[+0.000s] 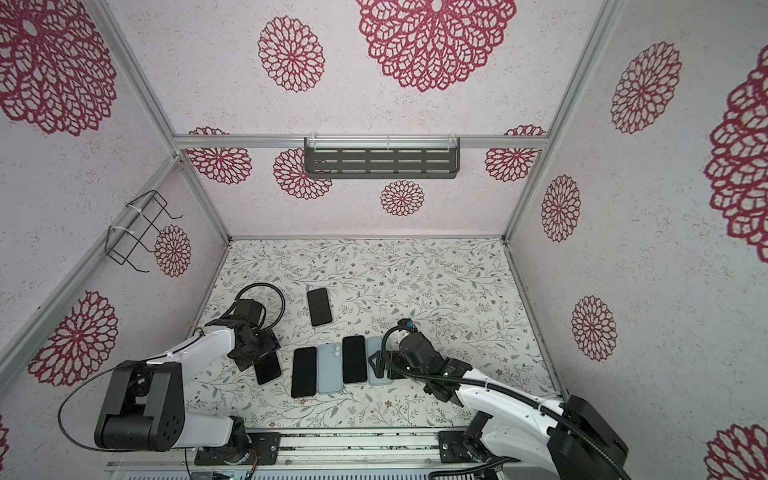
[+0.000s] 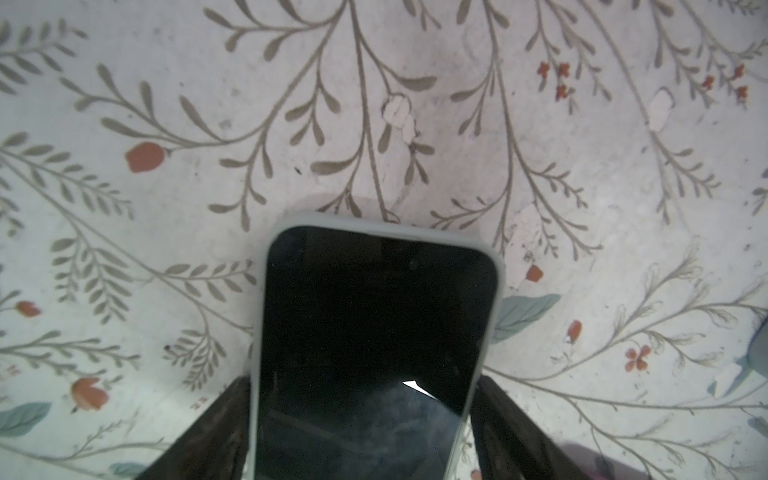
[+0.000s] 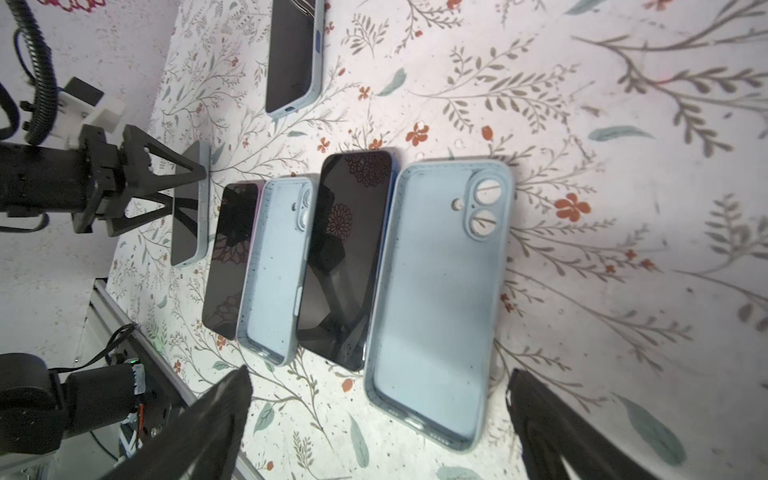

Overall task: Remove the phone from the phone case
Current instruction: 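Hold the phone with left gripper while right gripper reaches toward phone row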

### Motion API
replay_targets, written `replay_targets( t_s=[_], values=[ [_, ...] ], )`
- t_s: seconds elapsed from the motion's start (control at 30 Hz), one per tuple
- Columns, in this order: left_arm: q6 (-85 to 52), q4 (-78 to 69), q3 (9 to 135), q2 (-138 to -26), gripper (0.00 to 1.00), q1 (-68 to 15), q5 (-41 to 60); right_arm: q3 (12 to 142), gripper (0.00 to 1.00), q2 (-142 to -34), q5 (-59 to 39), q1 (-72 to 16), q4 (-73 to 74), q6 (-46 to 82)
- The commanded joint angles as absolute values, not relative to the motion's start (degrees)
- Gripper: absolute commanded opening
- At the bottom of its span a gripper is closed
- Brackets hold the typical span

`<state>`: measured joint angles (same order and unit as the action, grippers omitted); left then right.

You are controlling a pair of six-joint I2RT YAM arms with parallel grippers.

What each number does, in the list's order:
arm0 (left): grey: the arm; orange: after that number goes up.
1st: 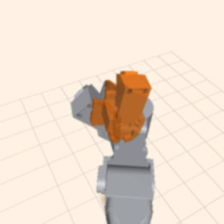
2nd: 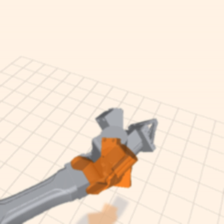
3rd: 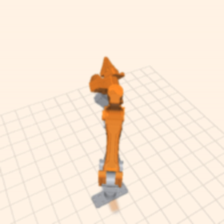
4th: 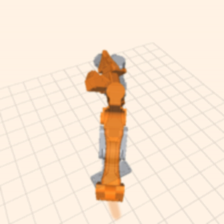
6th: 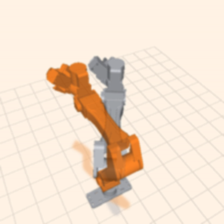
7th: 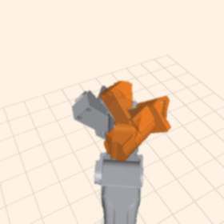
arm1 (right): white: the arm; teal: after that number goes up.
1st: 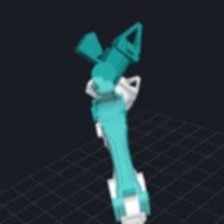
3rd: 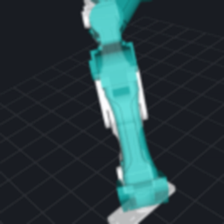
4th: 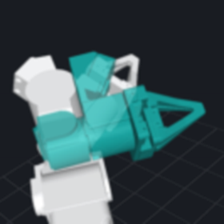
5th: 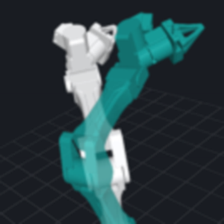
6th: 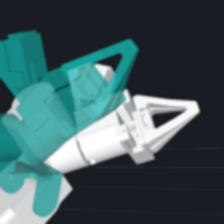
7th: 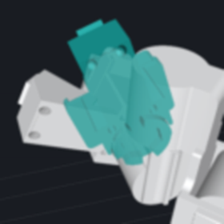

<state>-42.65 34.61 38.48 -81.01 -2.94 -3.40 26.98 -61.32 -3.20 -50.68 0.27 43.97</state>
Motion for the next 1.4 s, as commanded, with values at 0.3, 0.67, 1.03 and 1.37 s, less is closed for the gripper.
replay_targets(
  t_s=[0.3, 0.67, 1.03, 1.37],
  values=[
    [-44.6, 30.6, 34.1, -74.4, 0.64, 0.7, 6.0, 36.5, 0.99, -71.5, -11.0, -51.9, 8.9, 41.6],
    [-45.4, 33.7, 35.3, -73.0, 0.92, 0.3, 2.8, 44.2, 0.99, -82.5, -15.4, -54.7, 12.4, 41.1],
    [-42.5, 36.1, 41.0, -80.9, 0.97, -4.1, -2.0, 44.7, 0.99, -83.1, -15.9, -55.3, 12.8, 40.4],
    [-41.8, 38.3, 46.2, -88.4, 0.99, -6.2, -5.0, 43.3, 0.99, -82.4, -15.5, -55.5, 13.8, 40.8]
  ],
)
